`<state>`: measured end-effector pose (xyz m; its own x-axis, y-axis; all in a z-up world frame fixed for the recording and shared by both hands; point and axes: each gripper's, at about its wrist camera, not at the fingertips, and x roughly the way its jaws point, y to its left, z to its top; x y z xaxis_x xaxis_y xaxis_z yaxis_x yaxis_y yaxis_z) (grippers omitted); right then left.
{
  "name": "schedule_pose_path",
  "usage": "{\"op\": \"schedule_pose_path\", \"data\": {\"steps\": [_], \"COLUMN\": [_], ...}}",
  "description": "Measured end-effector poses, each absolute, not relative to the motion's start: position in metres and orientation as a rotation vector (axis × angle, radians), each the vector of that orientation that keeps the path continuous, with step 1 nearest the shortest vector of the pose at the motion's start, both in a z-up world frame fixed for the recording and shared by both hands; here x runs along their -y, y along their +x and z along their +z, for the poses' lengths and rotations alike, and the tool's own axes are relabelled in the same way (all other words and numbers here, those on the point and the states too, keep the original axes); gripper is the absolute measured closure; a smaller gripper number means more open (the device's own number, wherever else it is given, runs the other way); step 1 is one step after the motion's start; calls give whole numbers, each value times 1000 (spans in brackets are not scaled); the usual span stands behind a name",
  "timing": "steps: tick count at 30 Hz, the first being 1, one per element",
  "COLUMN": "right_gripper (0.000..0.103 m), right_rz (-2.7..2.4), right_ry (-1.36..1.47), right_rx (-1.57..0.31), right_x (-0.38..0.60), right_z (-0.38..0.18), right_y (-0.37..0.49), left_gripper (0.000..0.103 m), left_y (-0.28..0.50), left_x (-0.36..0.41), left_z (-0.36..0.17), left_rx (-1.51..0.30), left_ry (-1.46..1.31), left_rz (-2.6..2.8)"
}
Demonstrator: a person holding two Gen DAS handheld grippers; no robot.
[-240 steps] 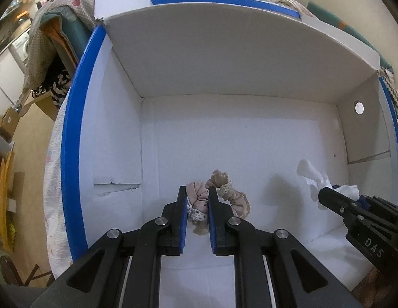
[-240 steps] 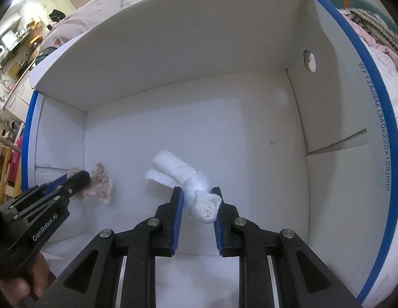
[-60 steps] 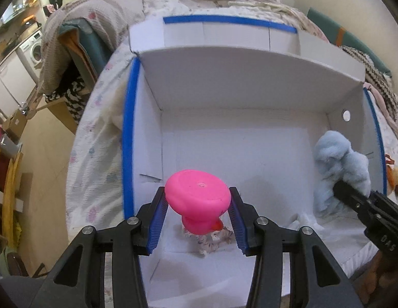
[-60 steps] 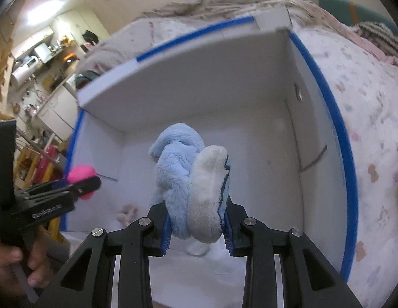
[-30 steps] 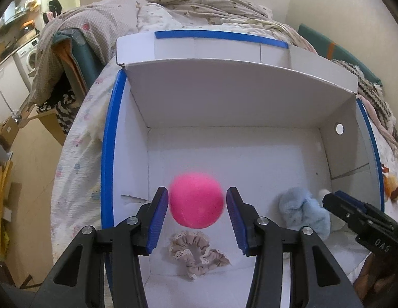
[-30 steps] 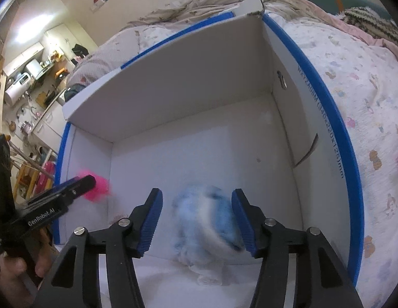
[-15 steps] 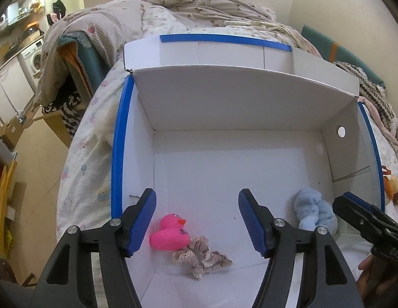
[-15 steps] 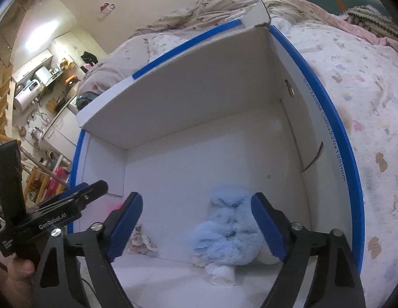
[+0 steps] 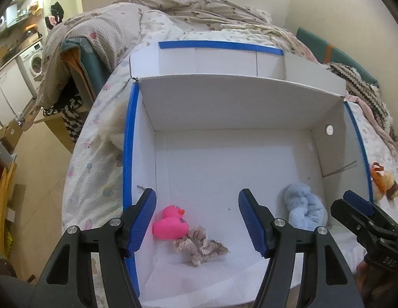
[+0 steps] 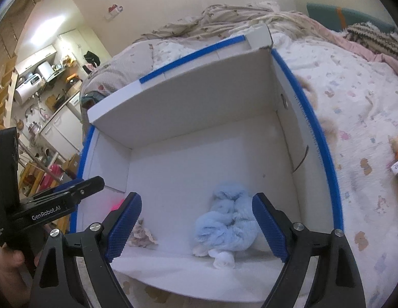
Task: Organize soft objects
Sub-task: 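Open both tools to release the duck and blue scrunchie into the box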
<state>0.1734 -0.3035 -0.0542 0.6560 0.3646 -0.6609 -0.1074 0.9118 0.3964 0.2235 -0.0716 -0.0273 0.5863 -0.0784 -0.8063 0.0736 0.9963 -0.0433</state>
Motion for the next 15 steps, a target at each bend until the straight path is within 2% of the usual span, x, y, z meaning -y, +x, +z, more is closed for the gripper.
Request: {"op": "schedule_pose_path", "data": {"steps": [15], "right_gripper": [9], "right_rz": [290], "right_ry": [425], "right_rx": [-806], "right_x": [313], "right_z": [-46], "right_y": [117], "left_gripper": [39], "left_y": [160], "left_x": [48], "left_z": [-28], "left_rx": [-940], "left_ry": [-30], "left_rz": [-96]}}
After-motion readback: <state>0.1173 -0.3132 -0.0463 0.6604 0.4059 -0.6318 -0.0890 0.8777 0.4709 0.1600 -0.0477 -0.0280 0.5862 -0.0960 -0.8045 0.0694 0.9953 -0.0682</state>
